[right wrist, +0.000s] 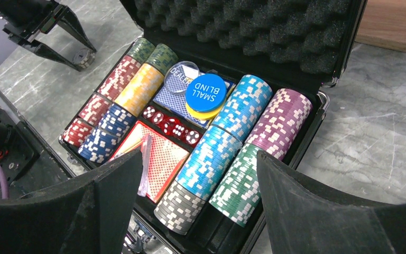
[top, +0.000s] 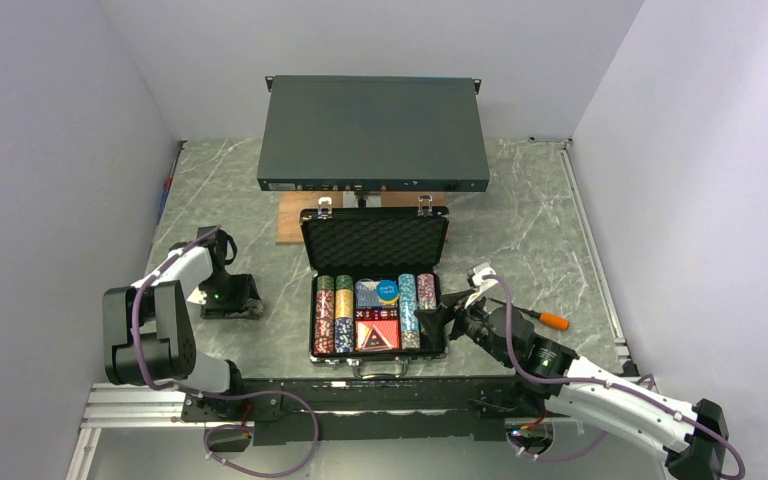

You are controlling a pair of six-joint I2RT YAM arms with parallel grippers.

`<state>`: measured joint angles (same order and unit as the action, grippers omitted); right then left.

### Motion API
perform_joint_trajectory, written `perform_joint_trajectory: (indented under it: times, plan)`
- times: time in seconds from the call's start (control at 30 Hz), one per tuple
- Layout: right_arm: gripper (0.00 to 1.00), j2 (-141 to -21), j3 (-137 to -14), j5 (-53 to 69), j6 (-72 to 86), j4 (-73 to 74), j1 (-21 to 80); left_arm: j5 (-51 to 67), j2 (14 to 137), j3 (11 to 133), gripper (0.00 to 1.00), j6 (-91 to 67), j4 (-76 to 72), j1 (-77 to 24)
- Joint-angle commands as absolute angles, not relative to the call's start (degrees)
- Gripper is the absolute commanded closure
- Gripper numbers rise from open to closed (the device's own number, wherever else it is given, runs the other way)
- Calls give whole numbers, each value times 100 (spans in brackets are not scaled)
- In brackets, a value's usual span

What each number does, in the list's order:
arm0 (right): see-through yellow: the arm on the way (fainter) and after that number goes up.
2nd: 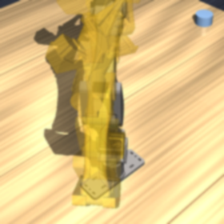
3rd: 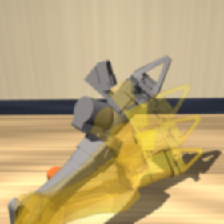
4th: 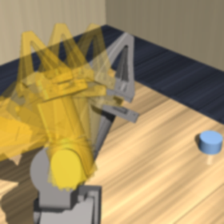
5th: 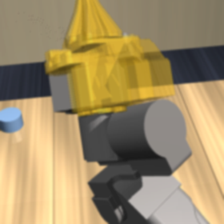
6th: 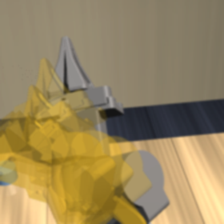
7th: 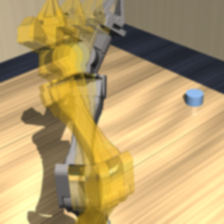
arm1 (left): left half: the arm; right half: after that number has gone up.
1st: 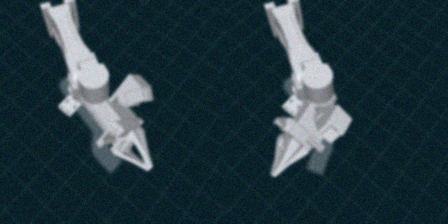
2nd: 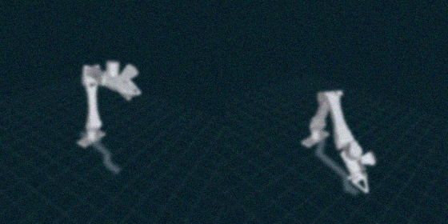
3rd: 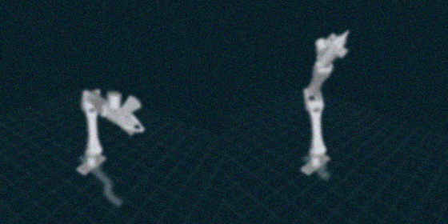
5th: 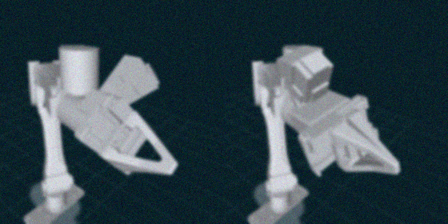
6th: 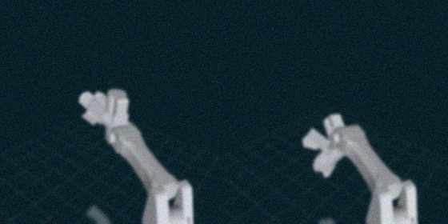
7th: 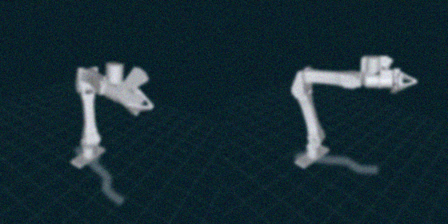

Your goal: Pack up texas hold em set

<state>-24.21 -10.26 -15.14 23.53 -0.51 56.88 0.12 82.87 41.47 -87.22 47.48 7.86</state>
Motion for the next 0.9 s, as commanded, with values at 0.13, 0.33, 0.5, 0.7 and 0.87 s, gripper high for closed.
perform_joint_trajectory:
  times: [0.13, 0.33, 0.5, 0.7, 0.87]
  plan:
    - [19, -2338, -1063, -1652, 2338, -271, 5714, -711, 8632, 3932, 64, -9035, 4770, 665]
    - [19, -2392, -1079, -1679, 2338, -266, 5713, -631, 8454, 3790, 95, -8953, 4560, 633]
    - [19, -2387, -1084, -1700, 2338, -268, 5712, -724, 8105, 3880, 100, -8899, 4851, 598]
    - [19, -2493, -1106, -1689, 2329, -293, 5713, -646, 7596, 4057, 100, -8841, 5133, 598]
    - [19, -2559, -1125, -1715, 2329, -301, 5703, -573, 7246, 4165, 100, -8731, 5307, 598]
